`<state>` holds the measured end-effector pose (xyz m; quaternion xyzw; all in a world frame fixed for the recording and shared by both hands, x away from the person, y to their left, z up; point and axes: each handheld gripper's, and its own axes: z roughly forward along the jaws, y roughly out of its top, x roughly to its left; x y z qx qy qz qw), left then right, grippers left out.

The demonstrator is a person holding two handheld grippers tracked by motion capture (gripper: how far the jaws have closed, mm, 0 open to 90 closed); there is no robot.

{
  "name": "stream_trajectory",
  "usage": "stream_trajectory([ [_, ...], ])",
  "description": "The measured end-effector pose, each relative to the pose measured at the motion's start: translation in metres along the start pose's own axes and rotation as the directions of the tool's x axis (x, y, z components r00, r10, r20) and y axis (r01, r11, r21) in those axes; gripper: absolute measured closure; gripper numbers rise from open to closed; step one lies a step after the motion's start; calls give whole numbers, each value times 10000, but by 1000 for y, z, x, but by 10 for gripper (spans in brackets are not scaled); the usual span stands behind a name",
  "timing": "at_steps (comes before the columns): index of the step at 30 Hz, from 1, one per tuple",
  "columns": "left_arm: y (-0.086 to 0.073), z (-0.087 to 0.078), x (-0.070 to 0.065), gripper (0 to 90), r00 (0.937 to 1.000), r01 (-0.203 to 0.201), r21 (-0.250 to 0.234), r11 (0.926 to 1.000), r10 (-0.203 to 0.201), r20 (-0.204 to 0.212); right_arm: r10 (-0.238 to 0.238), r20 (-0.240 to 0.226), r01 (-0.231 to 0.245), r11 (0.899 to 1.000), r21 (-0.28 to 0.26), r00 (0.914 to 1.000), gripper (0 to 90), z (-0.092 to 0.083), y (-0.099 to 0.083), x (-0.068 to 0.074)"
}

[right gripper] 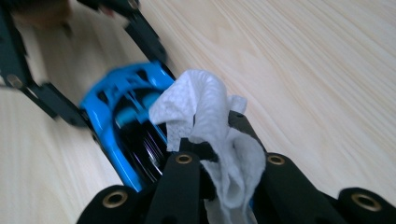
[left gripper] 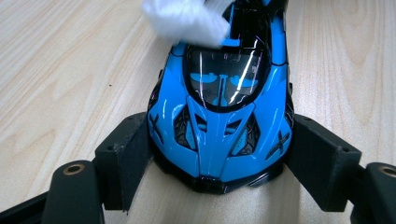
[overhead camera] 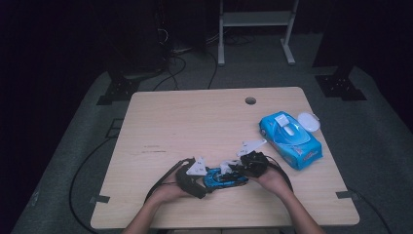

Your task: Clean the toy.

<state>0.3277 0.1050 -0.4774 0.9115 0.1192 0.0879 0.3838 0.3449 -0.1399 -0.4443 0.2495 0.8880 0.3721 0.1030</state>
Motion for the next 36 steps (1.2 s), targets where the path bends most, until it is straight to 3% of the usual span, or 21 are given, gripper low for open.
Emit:
stream_trajectory([
  [6,0,1,0,249,10000,21,-60,10000,-21,-1,-9,476,-1,9998,218,9989,825,-4,-3,-3],
  [10,0,0,0,250,10000,63,-32,10000,-63,-5,12,76,-12,9999,-105,10000,825,7,6,5],
  [13,0,0,0,250,10000,33,-55,10000,-33,-24,-72,-64,71,9999,-88,10000,825,8,7,4],
  [15,0,1,0,250,10000,30,-75,10000,-30,-5,-118,167,116,9999,104,9998,825,8,6,1],
  [20,0,1,0,249,10000,79,-87,9999,-79,17,-168,-185,169,9998,86,9997,825,20,17,7],
  [25,0,0,0,250,10000,45,-68,10000,-45,3,-896,-244,902,9956,239,9957,825,30,26,19],
  [30,0,1,0,250,10000,29,-86,10000,-29,20,-346,-206,350,9991,225,9992,825,25,22,11],
  [36,0,0,0,249,10000,88,-61,9999,-87,15,-819,-470,831,9963,231,9955,825,33,29,24],
])
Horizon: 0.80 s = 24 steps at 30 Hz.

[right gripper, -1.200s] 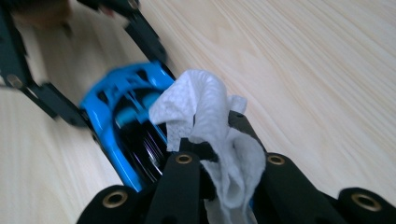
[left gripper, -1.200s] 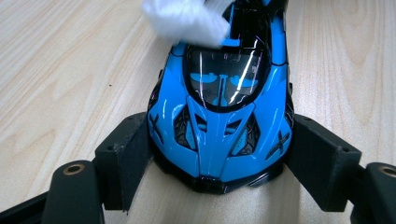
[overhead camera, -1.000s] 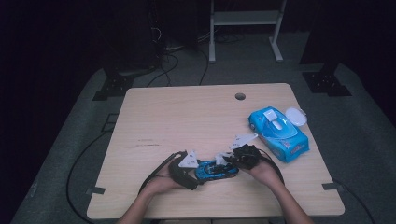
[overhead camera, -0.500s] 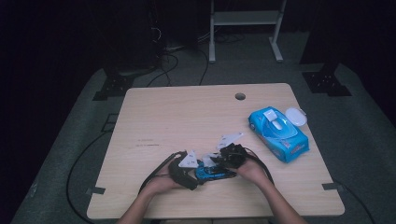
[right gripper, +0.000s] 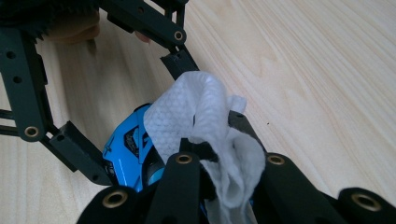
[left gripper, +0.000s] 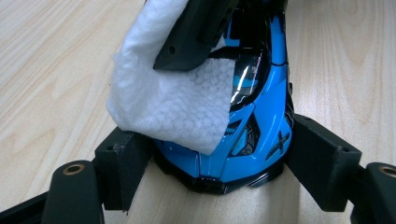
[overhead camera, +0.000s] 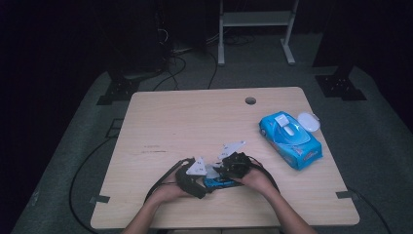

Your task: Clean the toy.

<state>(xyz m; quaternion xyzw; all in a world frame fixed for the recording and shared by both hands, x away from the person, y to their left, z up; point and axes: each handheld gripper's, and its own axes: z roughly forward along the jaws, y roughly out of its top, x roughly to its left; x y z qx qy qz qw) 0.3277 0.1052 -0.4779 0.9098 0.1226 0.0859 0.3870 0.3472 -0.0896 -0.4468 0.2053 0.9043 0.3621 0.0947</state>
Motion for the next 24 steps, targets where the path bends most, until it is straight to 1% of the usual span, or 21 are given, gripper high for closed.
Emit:
stream_trajectory([
  [1,0,0,0,250,10000,-17,-1,10000,17,-11,10,-27,-10,10000,-2,10000,825,0,0,-1],
  [3,0,0,0,249,10000,-38,-14,10000,38,-12,297,-83,-298,9996,-32,9995,826,-1,-1,-4],
  [4,0,1,0,249,10000,-19,-25,10000,19,18,339,-84,-340,9994,-27,9994,826,0,-1,-4],
  [5,0,1,0,249,10000,26,-40,10000,-25,38,258,-48,-258,9997,-7,9997,825,0,0,-2],
  [6,0,1,0,249,10000,32,-44,10000,-32,47,240,-143,-241,9997,-30,9996,825,2,2,2],
  [8,0,0,0,249,10000,68,-36,10000,-68,50,59,-266,-60,10000,-39,9996,825,6,5,7],
  [9,0,0,0,249,10000,68,-22,10000,-68,46,-166,-368,166,9999,-7,9992,826,8,7,10],
  [11,0,0,0,249,10000,86,-26,10000,-86,49,-412,-484,417,9991,85,9980,825,11,9,17],
  [13,0,0,0,249,9999,79,-35,10000,-79,63,-417,-810,428,9990,118,9958,825,11,9,22],
  [15,0,0,0,249,10000,80,-42,10000,-80,37,-610,-865,626,9979,154,9944,825,8,8,24],
  [17,0,0,0,250,10000,54,-15,10000,-53,34,-707,-831,725,9972,185,9940,826,3,6,22],
  [20,0,0,0,249,10000,12,-3,10000,-12,18,-536,-713,548,9984,147,9960,826,-2,3,19],
  [22,0,0,0,250,10000,30,-17,10000,-30,29,-665,-647,678,9975,180,9957,826,-2,3,22],
  [23,0,0,0,249,10000,47,-38,10000,-47,32,-657,-757,673,9976,188,9950,826,-1,4,24],
  [24,0,1,0,249,10000,64,-53,10000,-64,30,-743,-877,764,9969,206,9934,826,1,4,26],
])
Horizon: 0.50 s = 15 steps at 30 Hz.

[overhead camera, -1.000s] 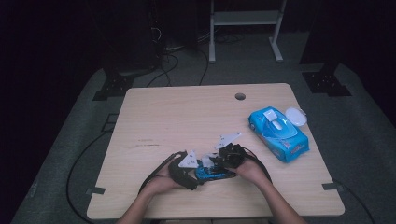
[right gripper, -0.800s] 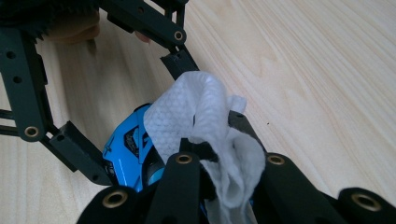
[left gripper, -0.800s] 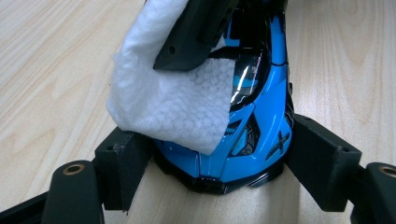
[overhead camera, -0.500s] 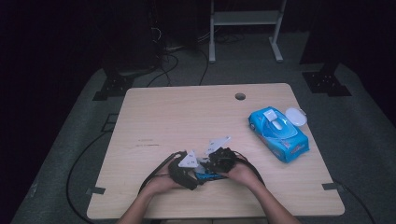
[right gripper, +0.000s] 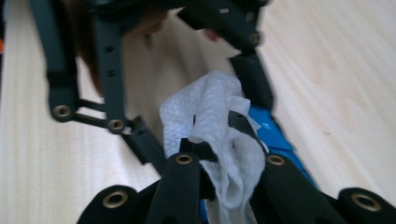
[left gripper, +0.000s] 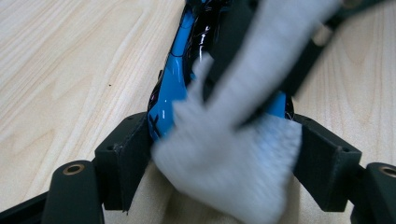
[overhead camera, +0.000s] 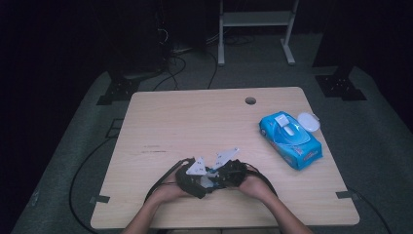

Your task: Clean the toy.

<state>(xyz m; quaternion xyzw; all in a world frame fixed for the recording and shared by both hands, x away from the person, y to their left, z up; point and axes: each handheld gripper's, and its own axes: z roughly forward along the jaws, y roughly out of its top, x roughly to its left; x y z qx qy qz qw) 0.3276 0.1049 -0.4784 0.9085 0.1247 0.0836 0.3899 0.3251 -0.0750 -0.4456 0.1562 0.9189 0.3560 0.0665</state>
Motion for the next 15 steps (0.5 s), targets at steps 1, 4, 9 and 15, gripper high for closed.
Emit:
stream_trajectory([
  [1,0,0,0,249,10000,-10,13,10000,10,-4,-96,-12,96,9999,41,10000,826,1,0,2],
  [4,0,0,0,250,10000,-21,44,10000,21,2,-117,14,117,9999,25,9999,826,-4,-3,2],
  [9,0,0,0,250,10000,-87,58,9999,87,-6,343,222,-339,9992,-197,9992,828,-29,-22,-6],
  [15,0,-1,0,250,10000,-69,87,9999,69,-8,481,544,-473,9988,-148,9974,828,-36,-27,-8],
])
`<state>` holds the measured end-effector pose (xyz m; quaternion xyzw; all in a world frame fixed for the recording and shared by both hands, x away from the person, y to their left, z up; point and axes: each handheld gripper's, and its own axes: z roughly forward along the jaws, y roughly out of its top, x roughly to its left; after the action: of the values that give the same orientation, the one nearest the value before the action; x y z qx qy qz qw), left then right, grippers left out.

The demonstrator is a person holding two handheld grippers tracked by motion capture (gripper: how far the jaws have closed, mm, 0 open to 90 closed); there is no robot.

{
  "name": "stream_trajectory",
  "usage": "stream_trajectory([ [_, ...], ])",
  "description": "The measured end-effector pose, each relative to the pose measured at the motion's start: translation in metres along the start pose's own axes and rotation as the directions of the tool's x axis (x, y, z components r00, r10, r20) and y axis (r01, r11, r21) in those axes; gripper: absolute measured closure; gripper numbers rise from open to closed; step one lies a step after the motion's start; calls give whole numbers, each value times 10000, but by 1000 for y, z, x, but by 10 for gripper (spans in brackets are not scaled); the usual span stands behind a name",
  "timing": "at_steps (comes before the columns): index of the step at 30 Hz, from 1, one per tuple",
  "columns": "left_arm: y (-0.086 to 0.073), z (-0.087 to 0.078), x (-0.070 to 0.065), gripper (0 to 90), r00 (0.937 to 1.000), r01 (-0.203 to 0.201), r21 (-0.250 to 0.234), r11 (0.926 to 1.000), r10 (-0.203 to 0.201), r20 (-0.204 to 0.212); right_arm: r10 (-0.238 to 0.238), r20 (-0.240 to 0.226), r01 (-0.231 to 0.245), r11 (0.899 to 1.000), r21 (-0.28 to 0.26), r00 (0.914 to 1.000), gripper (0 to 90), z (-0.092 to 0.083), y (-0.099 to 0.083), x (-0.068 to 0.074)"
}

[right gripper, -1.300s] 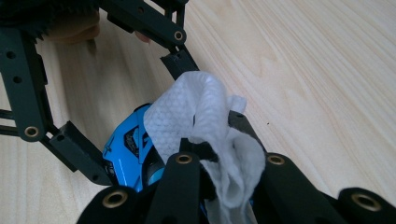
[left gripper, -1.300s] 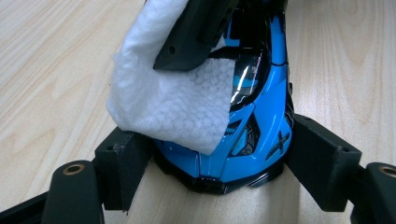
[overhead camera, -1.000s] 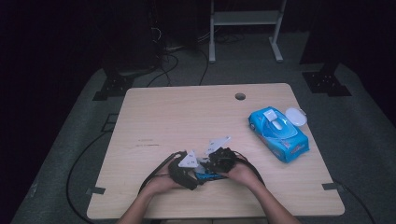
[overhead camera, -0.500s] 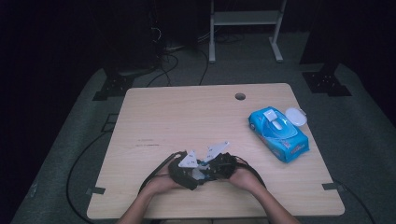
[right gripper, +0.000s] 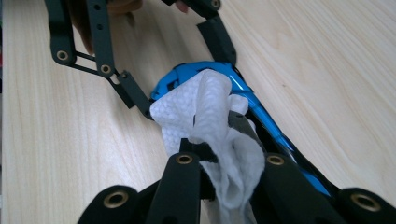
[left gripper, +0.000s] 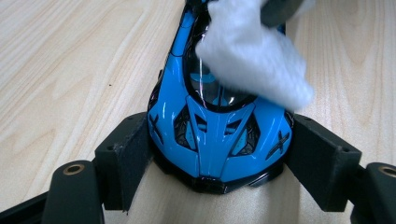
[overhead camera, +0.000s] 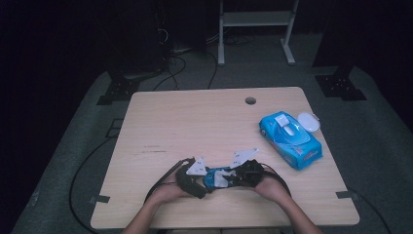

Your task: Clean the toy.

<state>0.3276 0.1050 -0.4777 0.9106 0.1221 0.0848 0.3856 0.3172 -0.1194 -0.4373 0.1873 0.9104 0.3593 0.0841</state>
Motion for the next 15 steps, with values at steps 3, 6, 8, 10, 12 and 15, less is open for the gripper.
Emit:
stream_trajectory([
  [3,0,0,0,250,10000,43,-47,10000,-43,5,-158,-135,158,9999,-33,9998,828,6,3,6],
  [6,0,0,0,250,10000,0,-22,10000,0,2,-320,-173,320,9995,16,9993,828,4,1,8],
  [8,0,0,0,250,10000,1,-58,10000,-1,22,-153,0,153,9999,0,9999,827,-6,-7,3],
  [10,0,0,0,250,10000,36,-82,10000,-36,15,274,275,-274,9996,-2,9992,828,-16,-19,-5],
  [12,0,0,0,250,10000,-47,-46,10000,47,-15,733,470,-735,9973,26,9962,828,-24,-32,-13],
  [15,0,0,0,250,10000,-80,-19,10000,79,-40,892,630,-889,9960,-68,9940,828,-31,-40,-18],
])
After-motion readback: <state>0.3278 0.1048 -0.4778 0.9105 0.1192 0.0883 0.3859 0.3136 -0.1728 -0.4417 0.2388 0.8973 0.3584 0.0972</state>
